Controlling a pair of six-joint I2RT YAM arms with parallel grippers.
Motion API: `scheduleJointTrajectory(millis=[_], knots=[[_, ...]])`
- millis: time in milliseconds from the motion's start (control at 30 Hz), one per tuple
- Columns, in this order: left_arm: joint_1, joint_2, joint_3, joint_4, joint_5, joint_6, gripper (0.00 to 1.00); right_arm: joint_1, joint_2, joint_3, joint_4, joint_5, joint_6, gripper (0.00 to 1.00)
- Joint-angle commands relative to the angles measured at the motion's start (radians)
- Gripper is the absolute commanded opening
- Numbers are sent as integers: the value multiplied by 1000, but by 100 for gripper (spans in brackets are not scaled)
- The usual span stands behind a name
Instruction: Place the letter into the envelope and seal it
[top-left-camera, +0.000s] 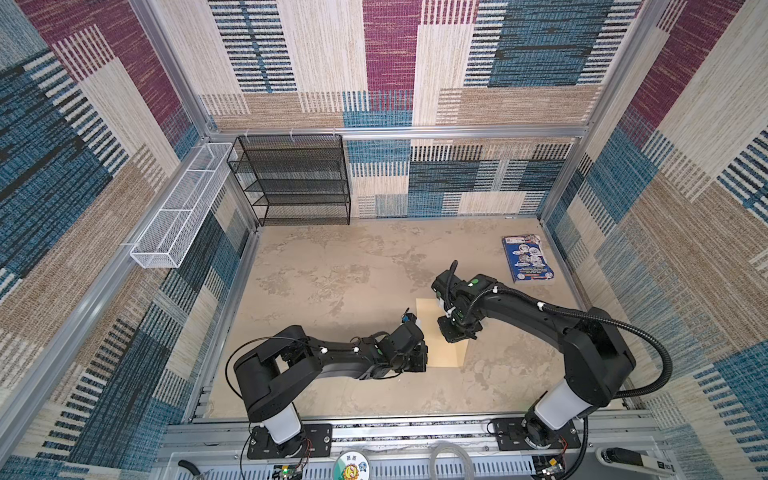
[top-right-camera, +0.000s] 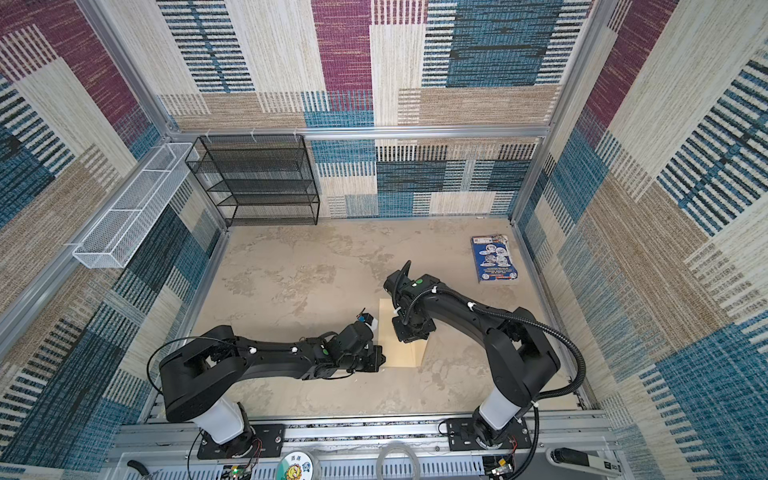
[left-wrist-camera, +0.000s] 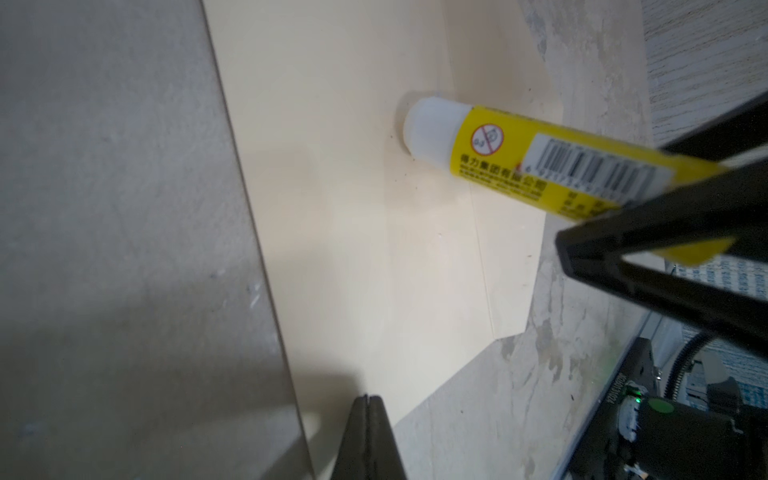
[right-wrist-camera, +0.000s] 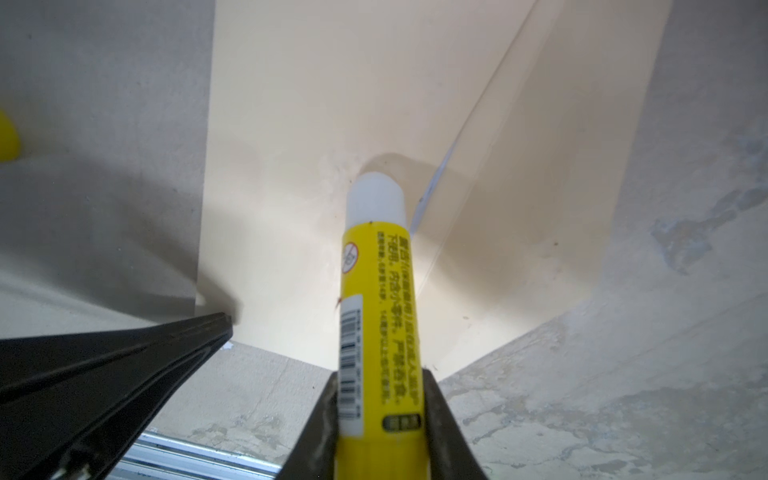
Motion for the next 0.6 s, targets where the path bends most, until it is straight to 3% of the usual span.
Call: scheduleJointTrajectory(millis=[0, 233, 467, 500, 533, 567], knots=[[-1, 6, -7, 11, -2, -11, 0, -9, 21, 17, 16, 17, -13, 0], [0, 1, -13, 12, -7, -12, 0, -24, 47, 54, 7, 19, -19, 0], [-1, -64, -2, 45, -4, 22, 0, -24, -53, 33, 2, -33, -18, 0], [-1, -86, 2, 45, -11, 37, 4, -23, -72, 29, 4, -45, -19, 0], [1, -110, 10, 39, -23, 64, 23, -24, -95, 23, 2, -53, -20, 0], [0, -137, 21, 18, -37, 89, 37, -24, -112, 20, 0, -57, -19, 0]])
